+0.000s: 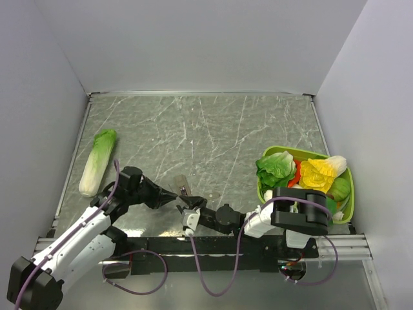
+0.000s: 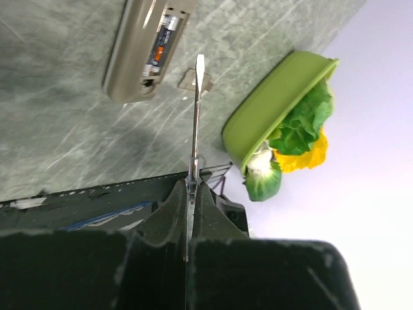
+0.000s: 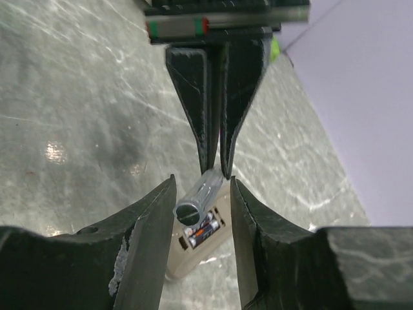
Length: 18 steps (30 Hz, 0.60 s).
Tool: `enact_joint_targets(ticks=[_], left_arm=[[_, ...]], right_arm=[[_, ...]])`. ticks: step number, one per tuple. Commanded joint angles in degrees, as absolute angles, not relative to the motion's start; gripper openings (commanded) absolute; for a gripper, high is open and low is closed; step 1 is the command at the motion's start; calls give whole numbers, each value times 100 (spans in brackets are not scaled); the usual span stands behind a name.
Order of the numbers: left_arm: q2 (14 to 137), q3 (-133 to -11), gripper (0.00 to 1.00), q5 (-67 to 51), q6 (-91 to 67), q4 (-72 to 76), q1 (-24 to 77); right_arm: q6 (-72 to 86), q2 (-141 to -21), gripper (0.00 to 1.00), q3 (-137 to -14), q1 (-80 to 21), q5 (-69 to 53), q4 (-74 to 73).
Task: Unload the batteries from the remote control
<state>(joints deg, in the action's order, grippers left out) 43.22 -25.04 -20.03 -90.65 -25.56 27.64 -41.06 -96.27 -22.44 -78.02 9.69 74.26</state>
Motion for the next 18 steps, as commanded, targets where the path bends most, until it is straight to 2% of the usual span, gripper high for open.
enact_joint_targets(ticks=[1, 6, 12, 18], left_arm=[[4052, -2251, 1, -2285, -9438, -1882, 2786], [3727, -2092, 1, -2294, -9624, -1608, 2786], [3665, -2171, 1, -2294, -9571, -1652, 2786], [3691, -2066, 1, -2312, -9580, -1521, 2786]], right_arm=[[-3455, -9607, 48, -2224, -7840, 1336, 9396], [-3243, -9501, 49, -2294, -7831, 1388, 9387], [-3217, -9325, 42, -2303, -7831, 1468, 9396], [-3190, -9123, 41, -2259, -7831, 1433, 9396]])
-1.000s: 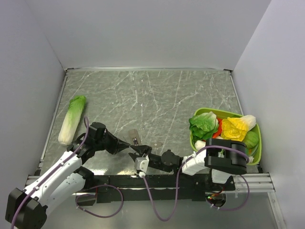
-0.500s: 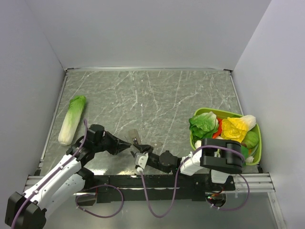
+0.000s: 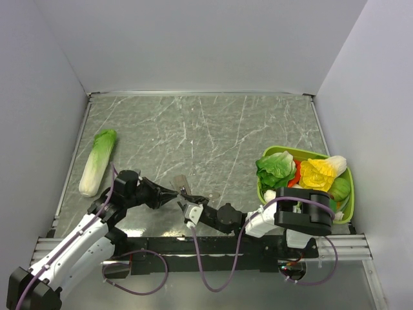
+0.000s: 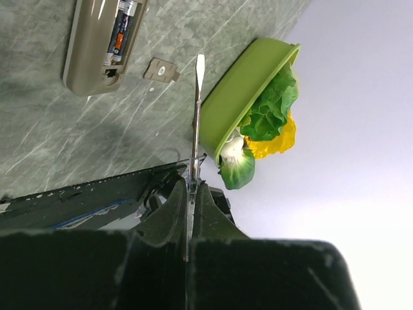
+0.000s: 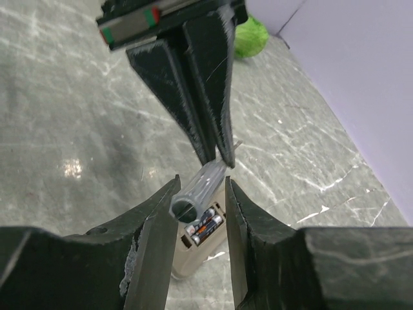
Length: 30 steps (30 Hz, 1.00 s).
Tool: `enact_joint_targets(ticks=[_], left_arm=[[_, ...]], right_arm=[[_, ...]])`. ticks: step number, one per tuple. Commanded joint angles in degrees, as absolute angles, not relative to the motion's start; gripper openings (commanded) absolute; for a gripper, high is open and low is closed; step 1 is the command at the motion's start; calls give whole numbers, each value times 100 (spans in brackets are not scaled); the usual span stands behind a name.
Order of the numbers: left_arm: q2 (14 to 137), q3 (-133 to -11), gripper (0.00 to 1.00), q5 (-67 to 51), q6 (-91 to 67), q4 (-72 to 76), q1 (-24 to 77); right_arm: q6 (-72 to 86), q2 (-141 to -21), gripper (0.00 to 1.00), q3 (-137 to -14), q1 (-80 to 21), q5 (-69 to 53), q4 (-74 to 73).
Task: Unload the batteries from the remote control
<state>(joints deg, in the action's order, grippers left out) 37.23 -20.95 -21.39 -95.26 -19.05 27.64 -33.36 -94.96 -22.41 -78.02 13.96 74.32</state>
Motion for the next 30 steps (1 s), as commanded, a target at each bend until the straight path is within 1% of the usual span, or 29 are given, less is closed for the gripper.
enact_joint_targets(ticks=[1, 6, 9, 11, 12, 14, 15, 16, 17, 18, 19, 20, 21, 24, 26, 27, 29, 30], left_arm=[[3691, -2057, 1, -2312, -9580, -1503, 2786], [3753, -1995, 1, -2347, -9571, -1372, 2786], [3736, -2004, 1, -2356, -9589, -1371, 2786], [3709, -2021, 1, -2329, -9580, -1406, 2786], [3709, -2021, 1, -2329, -9580, -1406, 2786], [3691, -1995, 1, -2355, -9571, -1345, 2786], [3691, -1960, 1, -2373, -9571, -1310, 2786], [3700, -1943, 1, -2408, -9536, -1179, 2786], [3691, -1916, 1, -2408, -9527, -1134, 2786], [3691, -1864, 6, -2408, -9519, -1099, 2786], [3674, -1837, 16, -2382, -9484, -1029, 2786], [3656, -1820, 28, -2304, -9431, -1011, 2786], [3648, -1811, 52, -2285, -9370, -1011, 2786], [3621, -1986, 74, -2066, -8897, -1370, 2786], [3656, -2222, 77, -1908, -8667, -1816, 2786], [3691, -2319, 78, -1681, -8370, -1950, 2786], [3831, -2635, 78, -1364, -8026, -2414, 2786], [3902, -2741, 77, -997, -7676, -2565, 2786]], right_arm=[[-3190, -9097, 41, -2250, -7822, 1450, 9396], [-3243, -9079, 42, -2285, -7831, 1503, 9396], [-3226, -9123, 36, -2285, -7848, 1494, 9396], [-3208, -9132, 29, -2268, -7857, 1459, 9396], [-3199, -9114, 22, -2268, -7840, 1433, 9396], [-3208, -9079, 11, -2241, -7857, 1345, 9396], [-3217, -9018, 2, -2233, -7849, 1310, 9396], [-3208, -8983, 0, -2215, -7866, 1283, 9396], [-3208, -8939, 0, -2180, -7858, 1248, 9396], [-3234, -8860, 0, -2162, -7857, 1231, 9396], [-3304, -8825, 0, -2145, -7857, 1257, 9396], [-3348, -8789, 0, -2092, -7849, 1257, 9396], [-3392, -8728, 0, -2066, -7857, 1309, 9387], [-3480, -8431, 0, -1890, -7823, 1458, 9247], [-3507, -8149, 0, -1741, -7761, 1381, 8844], [-3498, -7791, 0, -1705, -7665, 1249, 8189], [-3428, -7376, 0, -1653, -7568, 792, 7474], [-3410, -6913, 0, -1644, -7515, 643, 7036]])
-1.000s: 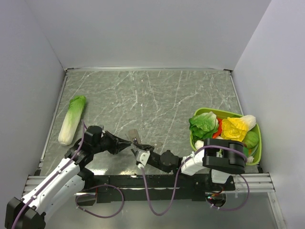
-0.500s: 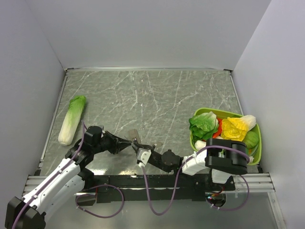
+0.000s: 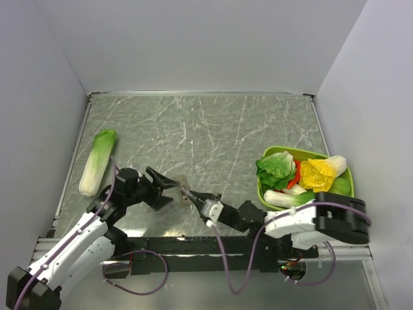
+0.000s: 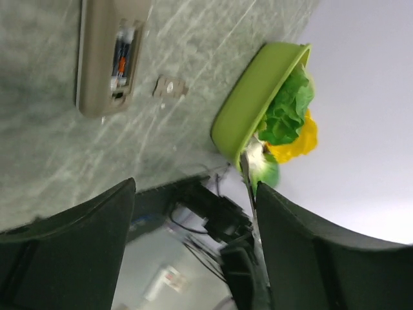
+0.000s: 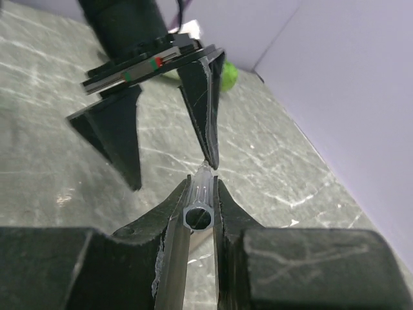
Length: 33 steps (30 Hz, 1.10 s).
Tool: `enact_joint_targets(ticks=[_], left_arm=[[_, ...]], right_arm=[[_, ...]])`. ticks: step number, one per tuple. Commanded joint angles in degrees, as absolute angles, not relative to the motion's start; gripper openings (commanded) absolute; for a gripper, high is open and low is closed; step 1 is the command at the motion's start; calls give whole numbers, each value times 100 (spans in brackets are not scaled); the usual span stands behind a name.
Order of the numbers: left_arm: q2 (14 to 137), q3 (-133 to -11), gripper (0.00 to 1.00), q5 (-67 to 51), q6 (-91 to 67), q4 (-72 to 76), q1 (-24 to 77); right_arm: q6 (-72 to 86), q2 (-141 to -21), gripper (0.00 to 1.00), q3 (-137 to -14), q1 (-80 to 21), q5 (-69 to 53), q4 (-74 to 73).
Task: Unload the batteries from the remote control
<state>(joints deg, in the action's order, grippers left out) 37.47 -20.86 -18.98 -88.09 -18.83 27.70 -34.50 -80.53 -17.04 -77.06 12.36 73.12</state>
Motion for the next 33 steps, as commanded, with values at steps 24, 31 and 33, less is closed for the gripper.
enact_joint_targets(ticks=[24, 31, 33], left_arm=[[7312, -3745, 50, -368, -5133, -1091, 2426], [7541, -3490, 44, -808, -4975, -589, 2426], [7698, -3498, 42, -931, -4975, -493, 2426]], right_arm=[[-3973, -5291, 0, -2776, -5617, -2618, 1345], [-3999, -5546, 0, -2953, -5379, -3287, 1231], [-3981, -5668, 0, -3040, -5370, -3199, 1135]])
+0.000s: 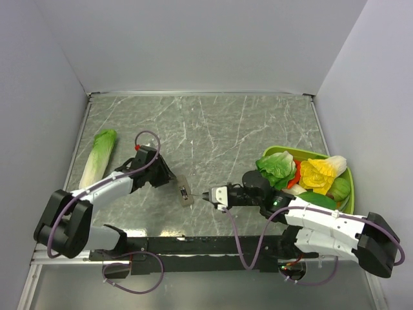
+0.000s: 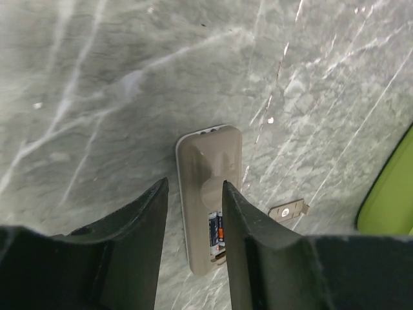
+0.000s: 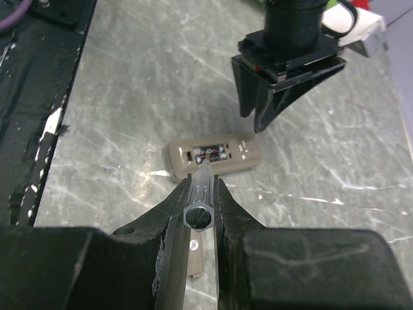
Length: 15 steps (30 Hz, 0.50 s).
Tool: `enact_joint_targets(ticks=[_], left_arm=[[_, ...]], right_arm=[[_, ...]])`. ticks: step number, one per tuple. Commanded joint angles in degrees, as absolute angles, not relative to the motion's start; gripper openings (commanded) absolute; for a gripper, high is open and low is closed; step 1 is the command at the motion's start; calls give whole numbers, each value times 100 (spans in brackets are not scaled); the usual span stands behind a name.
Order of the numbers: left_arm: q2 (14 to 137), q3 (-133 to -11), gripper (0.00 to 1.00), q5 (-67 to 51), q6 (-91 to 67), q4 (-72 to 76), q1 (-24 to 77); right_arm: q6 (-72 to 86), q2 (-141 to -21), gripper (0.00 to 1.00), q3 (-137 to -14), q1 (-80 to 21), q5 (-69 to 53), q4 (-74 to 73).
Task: Unload the batteries from the remote control
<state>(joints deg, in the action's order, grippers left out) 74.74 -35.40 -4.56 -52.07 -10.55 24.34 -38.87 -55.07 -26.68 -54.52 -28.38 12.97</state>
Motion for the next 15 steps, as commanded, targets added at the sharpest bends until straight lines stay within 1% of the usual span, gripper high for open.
enact_joint_targets(ticks=[1, 6, 10, 15], left_arm=[[7751, -3481, 42, -975, -4983, -449, 2434], [8032, -3375, 38, -1309, -5036, -53, 2452], [8235, -3305, 37, -1537, -5045, 342, 2470], [8446, -3305, 37, -1784, -4992, 624, 2505]], right_arm=[[-4025, -5730, 0, -3085, -5344, -3269, 1021], [-4060, -5757, 0, -3041, -5239, -3462, 1011], [-4157, -6037, 0, -3243, -5159, -3445, 853], [-3753, -6258, 0, -3507, -5150, -3164, 861]])
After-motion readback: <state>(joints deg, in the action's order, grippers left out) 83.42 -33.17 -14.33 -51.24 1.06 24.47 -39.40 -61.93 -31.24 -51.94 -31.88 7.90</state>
